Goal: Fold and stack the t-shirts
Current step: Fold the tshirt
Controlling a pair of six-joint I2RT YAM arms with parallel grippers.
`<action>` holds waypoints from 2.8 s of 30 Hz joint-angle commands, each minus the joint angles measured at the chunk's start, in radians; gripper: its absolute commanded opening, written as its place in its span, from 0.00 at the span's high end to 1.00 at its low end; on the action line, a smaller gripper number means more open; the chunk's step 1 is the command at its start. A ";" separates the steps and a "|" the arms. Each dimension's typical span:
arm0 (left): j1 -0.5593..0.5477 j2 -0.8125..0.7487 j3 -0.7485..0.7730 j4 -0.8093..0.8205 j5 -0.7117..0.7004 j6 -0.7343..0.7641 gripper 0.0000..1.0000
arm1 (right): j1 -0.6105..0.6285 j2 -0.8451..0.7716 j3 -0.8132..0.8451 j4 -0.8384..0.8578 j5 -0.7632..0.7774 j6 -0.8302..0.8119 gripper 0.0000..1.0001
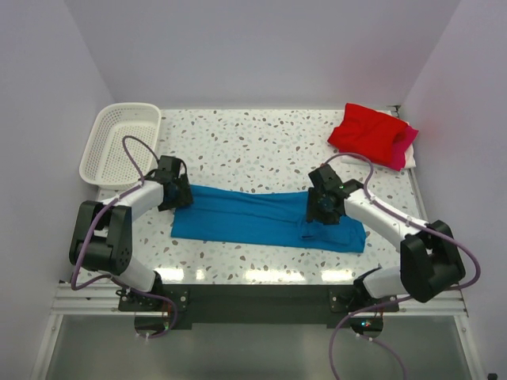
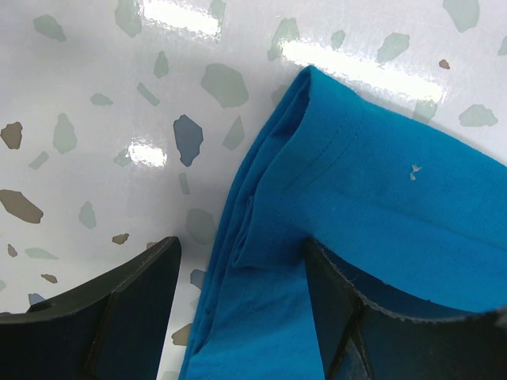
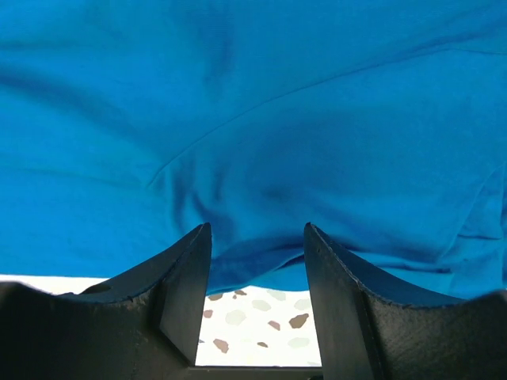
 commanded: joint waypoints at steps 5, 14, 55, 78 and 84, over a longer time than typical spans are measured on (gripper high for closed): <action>0.006 -0.005 -0.010 0.031 0.001 0.014 0.32 | -0.016 -0.015 -0.056 0.021 0.021 -0.032 0.46; 0.006 0.007 -0.009 0.037 0.012 0.013 0.32 | -0.017 -0.081 -0.159 -0.011 -0.009 -0.001 0.47; 0.006 -0.005 -0.010 0.028 0.007 0.016 0.32 | -0.106 -0.050 -0.053 -0.042 -0.033 -0.056 0.46; 0.006 -0.016 -0.009 0.044 0.010 0.016 0.32 | -0.102 -0.159 -0.187 -0.082 -0.208 -0.007 0.46; 0.006 -0.005 0.048 0.047 0.034 -0.009 0.33 | -0.102 -0.142 -0.071 -0.106 -0.156 -0.019 0.46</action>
